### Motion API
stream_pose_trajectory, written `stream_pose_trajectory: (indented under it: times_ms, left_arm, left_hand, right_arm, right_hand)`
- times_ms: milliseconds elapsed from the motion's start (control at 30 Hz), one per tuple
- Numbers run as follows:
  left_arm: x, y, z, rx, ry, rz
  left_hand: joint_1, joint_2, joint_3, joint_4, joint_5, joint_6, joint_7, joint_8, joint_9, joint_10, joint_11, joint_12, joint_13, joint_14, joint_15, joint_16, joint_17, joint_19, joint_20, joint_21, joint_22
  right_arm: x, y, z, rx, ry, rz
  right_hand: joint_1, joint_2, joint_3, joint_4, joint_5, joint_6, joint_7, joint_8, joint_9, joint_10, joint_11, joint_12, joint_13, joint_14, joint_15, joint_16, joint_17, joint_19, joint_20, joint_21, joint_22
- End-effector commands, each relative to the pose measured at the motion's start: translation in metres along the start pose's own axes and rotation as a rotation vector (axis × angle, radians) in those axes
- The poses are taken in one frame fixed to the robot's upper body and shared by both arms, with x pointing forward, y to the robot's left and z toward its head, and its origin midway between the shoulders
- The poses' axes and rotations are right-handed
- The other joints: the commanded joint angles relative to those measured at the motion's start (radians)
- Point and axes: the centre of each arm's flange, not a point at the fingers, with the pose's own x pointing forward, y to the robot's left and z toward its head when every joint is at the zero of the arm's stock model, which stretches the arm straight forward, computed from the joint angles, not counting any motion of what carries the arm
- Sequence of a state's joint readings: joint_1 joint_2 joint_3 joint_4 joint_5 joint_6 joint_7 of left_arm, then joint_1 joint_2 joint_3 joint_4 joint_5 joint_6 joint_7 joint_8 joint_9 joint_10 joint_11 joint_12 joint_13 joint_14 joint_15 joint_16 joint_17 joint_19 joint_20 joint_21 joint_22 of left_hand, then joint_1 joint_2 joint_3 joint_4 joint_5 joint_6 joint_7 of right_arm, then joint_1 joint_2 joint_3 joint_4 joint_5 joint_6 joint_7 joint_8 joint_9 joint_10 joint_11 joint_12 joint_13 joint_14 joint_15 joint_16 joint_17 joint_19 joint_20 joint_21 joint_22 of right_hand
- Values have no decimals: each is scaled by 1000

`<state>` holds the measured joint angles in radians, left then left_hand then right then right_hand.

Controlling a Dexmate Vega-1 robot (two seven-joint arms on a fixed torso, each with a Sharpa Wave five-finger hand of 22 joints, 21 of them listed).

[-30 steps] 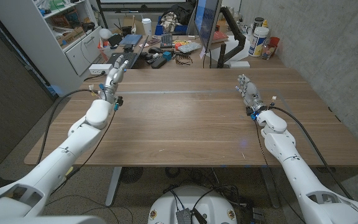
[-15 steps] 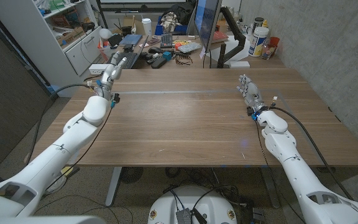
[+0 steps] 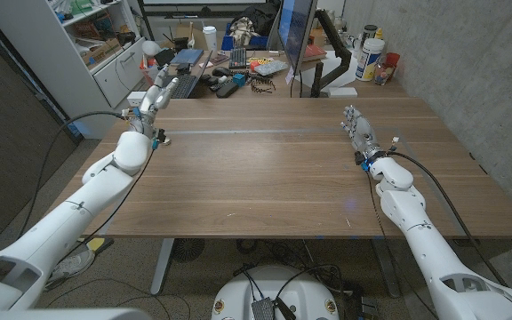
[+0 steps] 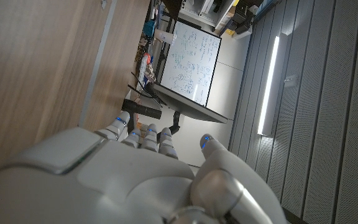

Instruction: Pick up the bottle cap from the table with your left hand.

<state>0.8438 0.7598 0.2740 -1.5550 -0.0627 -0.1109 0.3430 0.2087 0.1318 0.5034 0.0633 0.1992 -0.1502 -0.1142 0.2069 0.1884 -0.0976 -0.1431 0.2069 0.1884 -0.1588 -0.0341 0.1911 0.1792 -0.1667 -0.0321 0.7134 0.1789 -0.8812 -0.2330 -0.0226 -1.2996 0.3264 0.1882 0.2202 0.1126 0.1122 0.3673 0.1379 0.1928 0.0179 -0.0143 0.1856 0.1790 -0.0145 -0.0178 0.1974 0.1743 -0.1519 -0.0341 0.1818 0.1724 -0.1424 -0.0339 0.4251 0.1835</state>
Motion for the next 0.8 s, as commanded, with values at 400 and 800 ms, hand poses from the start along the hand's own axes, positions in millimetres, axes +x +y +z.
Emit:
stream_pose_trajectory:
  times_ms: [400,800]
  left_arm:
    - [11,34,21,297,-29,41]
    - [16,49,26,415,-10,55]
  left_hand:
    - [20,-11,3,-1,-6,-3,0,0,4,-1,-9,-1,3,2,-78,-2,2,-61,-34,-7,5]
    - [32,-18,3,-8,-5,16,-15,6,4,33,-18,9,4,27,-80,5,2,-47,-11,-7,6]
  right_arm:
    - [-3,-4,0,-2,-1,-2]
    - [-2,-4,0,-3,1,-1]
  right_hand:
    - [5,60,1,-2,7,9,-1,5,6,-3,-2,4,5,-12,-22,3,2,-2,-103,-5,3]
    - [5,60,0,-2,7,11,0,5,6,-2,0,5,5,-11,-21,4,2,0,-102,-7,3]
